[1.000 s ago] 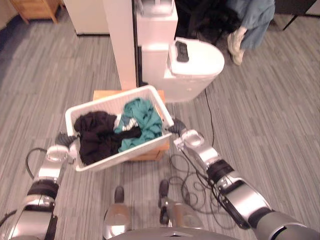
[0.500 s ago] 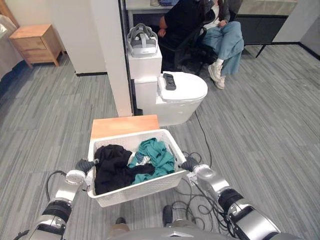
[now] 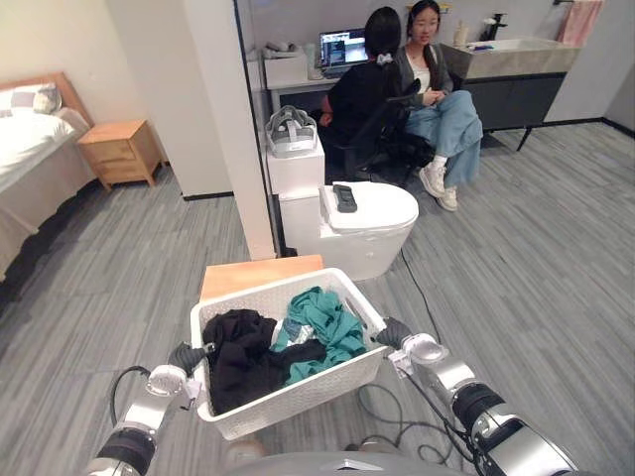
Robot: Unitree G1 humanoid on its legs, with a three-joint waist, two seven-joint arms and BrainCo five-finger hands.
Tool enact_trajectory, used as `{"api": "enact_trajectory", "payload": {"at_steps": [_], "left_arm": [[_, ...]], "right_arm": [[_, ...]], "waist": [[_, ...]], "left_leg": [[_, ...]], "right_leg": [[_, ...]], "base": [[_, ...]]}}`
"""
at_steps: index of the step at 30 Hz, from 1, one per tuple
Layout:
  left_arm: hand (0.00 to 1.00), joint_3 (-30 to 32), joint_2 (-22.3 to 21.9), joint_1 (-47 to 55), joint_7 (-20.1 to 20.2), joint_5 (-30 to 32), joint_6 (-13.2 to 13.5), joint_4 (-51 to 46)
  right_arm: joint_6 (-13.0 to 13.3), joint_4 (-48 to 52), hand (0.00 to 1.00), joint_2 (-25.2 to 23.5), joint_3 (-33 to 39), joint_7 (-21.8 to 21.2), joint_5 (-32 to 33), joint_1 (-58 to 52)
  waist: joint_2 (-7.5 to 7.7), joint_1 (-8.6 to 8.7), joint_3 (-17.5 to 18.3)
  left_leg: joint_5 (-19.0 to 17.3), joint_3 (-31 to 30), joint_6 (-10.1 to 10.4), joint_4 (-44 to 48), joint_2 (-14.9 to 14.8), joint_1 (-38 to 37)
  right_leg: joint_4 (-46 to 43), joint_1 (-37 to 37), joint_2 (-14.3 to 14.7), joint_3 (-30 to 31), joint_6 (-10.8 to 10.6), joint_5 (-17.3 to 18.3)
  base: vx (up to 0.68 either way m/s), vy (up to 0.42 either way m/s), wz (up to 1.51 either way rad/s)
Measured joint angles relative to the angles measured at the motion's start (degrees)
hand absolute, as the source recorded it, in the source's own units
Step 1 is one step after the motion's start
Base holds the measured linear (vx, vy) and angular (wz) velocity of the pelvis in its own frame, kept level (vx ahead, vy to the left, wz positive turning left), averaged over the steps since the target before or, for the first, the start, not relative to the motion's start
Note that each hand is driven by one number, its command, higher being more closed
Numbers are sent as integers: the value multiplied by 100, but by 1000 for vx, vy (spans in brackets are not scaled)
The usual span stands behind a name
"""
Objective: Pick up the laundry basket with both hands and put the clothes into the washing machine.
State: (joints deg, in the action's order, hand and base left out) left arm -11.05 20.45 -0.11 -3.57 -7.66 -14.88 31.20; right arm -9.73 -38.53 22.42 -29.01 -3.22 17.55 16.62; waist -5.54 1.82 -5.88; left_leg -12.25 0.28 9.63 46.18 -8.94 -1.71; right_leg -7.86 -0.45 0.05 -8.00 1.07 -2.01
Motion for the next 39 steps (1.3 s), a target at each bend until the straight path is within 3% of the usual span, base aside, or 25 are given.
{"api": "enact_trajectory", "payload": {"at_steps": [2,4,6,7,8,9,10,11,12,13,15,16,17,19,22,24,25,26,28,31,33,35,37,38,39], "left_arm": [[100,269,55,12,15,0,-15,-201],[100,617,54,58,14,-1,-15,-398],[100,657,44,20,13,-6,-15,-568],[100,670,48,-86,1,-7,-15,-572],[100,667,37,-95,0,-7,-16,-567],[100,645,35,-98,4,-7,-20,-564],[100,633,44,-112,7,-7,-20,-563],[100,625,46,-124,8,-7,-20,-563],[100,612,-31,-127,7,-7,-19,-563],[100,599,-29,-147,8,-7,-17,-560],[100,648,-102,-187,4,-3,-16,-502],[100,787,-183,-145,-5,-5,-14,-438],[100,914,-196,-135,-2,-5,-14,-348],[100,1157,-314,-40,-5,-11,-9,-341],[100,1273,-352,-8,-85,-17,15,-344],[100,1389,-350,6,-125,-17,19,-344],[100,1464,-374,26,-128,-18,19,-346],[100,1484,-395,49,-128,-18,19,-344],[100,1526,-619,113,-126,-20,44,-372],[100,1452,-623,89,-125,-23,193,-387],[100,1190,-626,-91,-122,-25,227,-195],[100,909,-634,-262,-122,-25,254,-77],[100,784,-633,-301,-121,-25,296,65],[100,715,-644,-266,-121,-24,299,180],[100,694,-650,-224,-118,-24,298,226]], "right_arm": [[1,175,100,-52,19,1,0,29],[1,175,100,-179,38,1,-14,240],[2,174,100,-177,156,4,-21,403],[2,178,100,-229,295,14,-34,407],[0,174,100,-234,327,15,-41,397],[0,173,100,-230,349,15,-45,351],[4,184,100,-234,402,11,-43,266],[12,186,100,-255,492,10,-43,205],[81,185,100,-277,617,11,-46,83],[98,189,100,-292,710,11,-51,-11],[100,187,100,-342,758,15,-81,-181],[88,179,100,-402,666,24,-110,-267],[85,136,100,-417,528,19,-106,-238],[86,-13,100,-522,449,17,-111,-230],[85,-307,100,-692,458,9,-143,-120],[86,-324,100,-767,462,8,-179,40],[87,-375,100,-781,458,7,-208,206],[88,-451,100,-799,452,10,-214,299],[88,-560,100,-729,472,35,-227,439],[99,-558,100,-712,564,88,-233,469],[100,-555,100,-655,789,99,-273,285],[100,-526,100,-600,974,142,-276,101],[109,-508,100,-590,1018,225,-272,-42],[114,-514,100,-599,1008,256,-275,-126],[116,-514,100,-595,1005,257,-279,-178]], "waist": [[-60,8,41],[79,1,43],[112,39,27],[308,-24,-104],[274,-7,-139],[300,72,-168],[576,149,-119],[579,101,-152],[736,102,-111],[755,117,-119],[767,152,-204],[558,142,-298],[521,54,-348],[502,-158,-349],[578,-350,-280],[667,-432,-202],[768,-512,-138],[719,-548,-117],[357,-648,131],[341,-466,147],[362,-322,151],[408,-305,171],[413,-278,142],[333,-272,53],[287,-304,7]], "left_leg": [[-419,-395,-62,-867,210,-443],[-798,-825,-440,-1916,396,-652],[-1048,-646,-638,-2541,402,-644],[-944,-480,-730,-2665,540,-616],[-908,-404,-774,-2722,506,-593],[-788,-279,-780,-2745,533,-542],[-748,-183,-792,-2738,744,-555],[-739,-132,-798,-2734,836,-556],[-705,61,-833,-2734,925,-555],[-658,180,-862,-2755,974,-543],[-431,464,-981,-2947,1032,-663],[-125,727,-1117,-3346,831,-807],[-91,1324,-1060,-3546,648,-975],[-67,1889,-1025,-3547,451,-1046],[24,2232,-874,-3328,86,-780],[94,2443,-754,-3177,-96,-400],[151,2633,-653,-3124,-158,-270],[182,2616,-597,-3175,-176,-239],[577,2607,-419,-3813,-439,-249],[872,2653,-190,-4250,-503,-477],[913,2614,-118,-4355,-508,-587],[842,2514,-61,-3996,-647,-483],[485,2275,1,-3028,-972,-199],[437,2057,-232,-1981,-1300,111],[538,1858,-631,-1445,-1413,291]], "right_leg": [[157,-248,156,212,-39,-229],[659,-511,257,580,-93,-374],[970,-725,302,789,-95,-373],[1155,-745,205,953,-199,-197],[1134,-778,209,965,-249,-156],[647,-945,166,961,-142,-289],[492,-857,43,942,-168,-395],[590,-861,-29,991,-246,-589],[774,-856,-92,1057,-288,-667],[872,-864,-140,1087,-276,-614],[853,-972,-123,1012,-211,330],[783,-962,-58,540,-243,862],[7,-1107,-48,-16,209,463],[-1662,-1104,-192,-454,464,573],[-2637,-414,-724,-330,169,1297],[-2524,-289,-1192,-302,137,1301],[-2099,-280,-1447,-400,12,993],[-1851,-302,-1383,-439,-222,775],[-597,-250,-832,-552,-360,267],[510,34,-485,-416,-666,-243],[798,263,-401,-356,-735,-286],[849,323,-353,-347,-688,-216],[807,521,-255,-420,-553,320],[698,639,-145,-432,-463,497],[693,734,-91,-395,-395,543]], "base": [[-246,105,-45],[-291,98,-71],[-308,146,-74],[-384,152,-79],[-364,138,-66],[-297,127,-35],[-205,127,-39],[-160,124,-57],[-146,119,-67],[-134,112,-88],[-105,76,-100],[-242,56,-159],[-258,34,-178],[-208,-9,-155],[-105,-96,-91],[-118,-238,-90],[-125,-270,-119],[-129,-323,-151],[-88,-296,-154],[-40,-224,-97],[-82,-166,-16],[-47,-100,8],[-116,-154,15],[-206,-190,5],[-191,-192,-35]]}}
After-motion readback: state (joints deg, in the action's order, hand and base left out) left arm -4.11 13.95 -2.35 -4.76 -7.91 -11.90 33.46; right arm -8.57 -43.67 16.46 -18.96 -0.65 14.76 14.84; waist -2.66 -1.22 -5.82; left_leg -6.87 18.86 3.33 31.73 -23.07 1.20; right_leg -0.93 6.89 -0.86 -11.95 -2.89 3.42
